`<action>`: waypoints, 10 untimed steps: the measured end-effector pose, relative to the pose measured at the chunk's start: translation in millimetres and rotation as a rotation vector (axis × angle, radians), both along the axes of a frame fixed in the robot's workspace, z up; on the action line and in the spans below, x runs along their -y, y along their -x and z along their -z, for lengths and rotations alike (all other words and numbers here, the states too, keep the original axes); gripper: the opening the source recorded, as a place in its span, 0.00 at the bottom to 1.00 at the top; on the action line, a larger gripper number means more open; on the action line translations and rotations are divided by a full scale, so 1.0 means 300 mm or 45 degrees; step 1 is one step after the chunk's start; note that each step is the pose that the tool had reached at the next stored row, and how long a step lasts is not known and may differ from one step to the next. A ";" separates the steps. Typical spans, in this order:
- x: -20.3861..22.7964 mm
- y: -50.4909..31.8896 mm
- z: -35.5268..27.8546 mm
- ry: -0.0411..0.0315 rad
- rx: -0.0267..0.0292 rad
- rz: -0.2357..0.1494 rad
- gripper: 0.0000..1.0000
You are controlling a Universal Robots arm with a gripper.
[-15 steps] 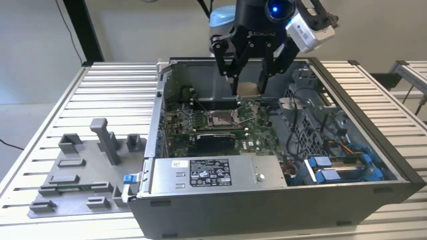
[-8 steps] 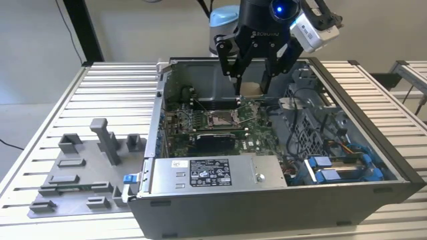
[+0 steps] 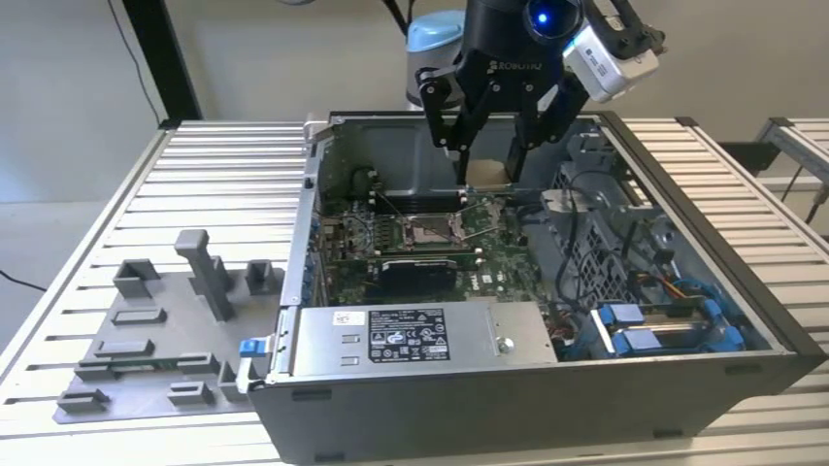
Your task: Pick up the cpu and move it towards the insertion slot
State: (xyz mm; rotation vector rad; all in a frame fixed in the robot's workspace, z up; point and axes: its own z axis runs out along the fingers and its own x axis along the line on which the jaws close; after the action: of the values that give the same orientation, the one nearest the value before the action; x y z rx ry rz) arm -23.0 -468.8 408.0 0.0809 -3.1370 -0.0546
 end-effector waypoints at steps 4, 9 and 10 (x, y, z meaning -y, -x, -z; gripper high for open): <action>-0.008 0.000 0.000 0.0000 0.0000 0.000 0.00; -0.029 -0.001 0.000 0.0000 0.0000 0.000 0.00; -0.034 -0.001 0.000 0.0000 0.0001 0.000 0.00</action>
State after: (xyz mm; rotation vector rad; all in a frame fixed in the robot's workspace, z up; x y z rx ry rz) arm -22.6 -458.6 408.0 0.0809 -3.1370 -0.0547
